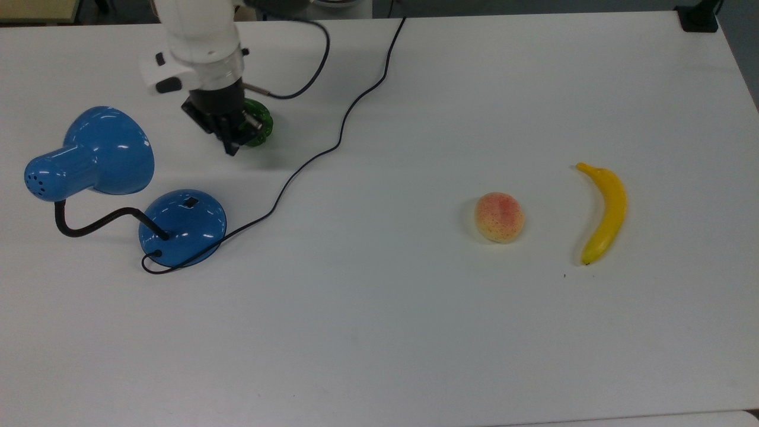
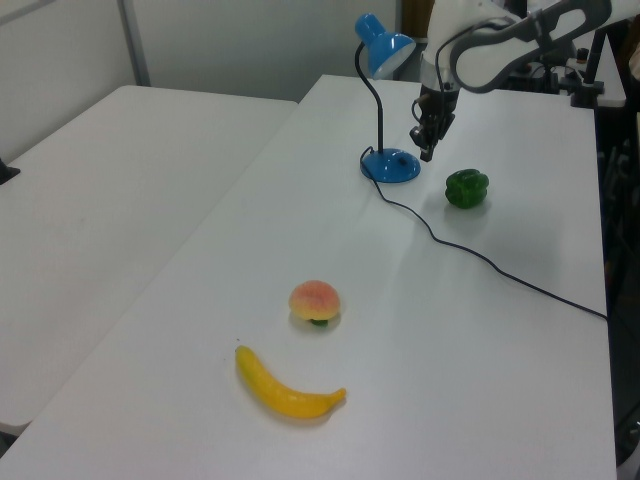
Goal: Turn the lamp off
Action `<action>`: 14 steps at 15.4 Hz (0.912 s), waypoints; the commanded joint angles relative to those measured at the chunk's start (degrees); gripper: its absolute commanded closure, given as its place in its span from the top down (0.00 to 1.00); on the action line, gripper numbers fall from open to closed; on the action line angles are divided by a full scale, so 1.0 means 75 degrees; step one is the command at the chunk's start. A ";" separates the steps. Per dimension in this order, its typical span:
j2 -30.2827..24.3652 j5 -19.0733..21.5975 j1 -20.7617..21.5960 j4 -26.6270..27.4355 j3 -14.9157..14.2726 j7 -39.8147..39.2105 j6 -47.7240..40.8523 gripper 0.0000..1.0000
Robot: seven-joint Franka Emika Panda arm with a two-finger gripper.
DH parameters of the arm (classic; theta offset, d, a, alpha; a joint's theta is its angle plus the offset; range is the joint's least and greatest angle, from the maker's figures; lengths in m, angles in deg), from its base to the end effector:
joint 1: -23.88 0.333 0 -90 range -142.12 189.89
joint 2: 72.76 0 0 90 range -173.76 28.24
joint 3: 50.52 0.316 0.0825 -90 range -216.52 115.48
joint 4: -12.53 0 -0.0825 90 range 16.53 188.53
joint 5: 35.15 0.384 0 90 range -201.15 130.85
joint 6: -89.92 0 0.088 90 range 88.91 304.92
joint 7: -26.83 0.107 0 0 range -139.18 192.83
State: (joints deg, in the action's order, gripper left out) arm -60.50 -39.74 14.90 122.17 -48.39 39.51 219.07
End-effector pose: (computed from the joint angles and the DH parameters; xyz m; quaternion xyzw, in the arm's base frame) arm 0.6134 -0.0769 0.3965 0.9867 -0.1469 0.0647 0.0254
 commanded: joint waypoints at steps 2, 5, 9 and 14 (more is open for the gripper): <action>-0.0520 -0.0091 0.0657 -0.0859 0.0173 -0.0552 -0.1970 0.00; -0.0754 -0.0067 0.1090 -0.1457 0.0173 -0.1336 -0.3118 0.00; -0.1129 -0.0032 0.1466 -0.2044 0.0114 -0.2077 -0.4421 0.00; -0.1727 -0.0021 0.1713 -0.2045 -0.0038 -0.2171 -0.5125 0.04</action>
State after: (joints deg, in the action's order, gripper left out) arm -71.04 -39.79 26.35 106.39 -46.79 25.13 184.15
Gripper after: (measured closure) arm 0.991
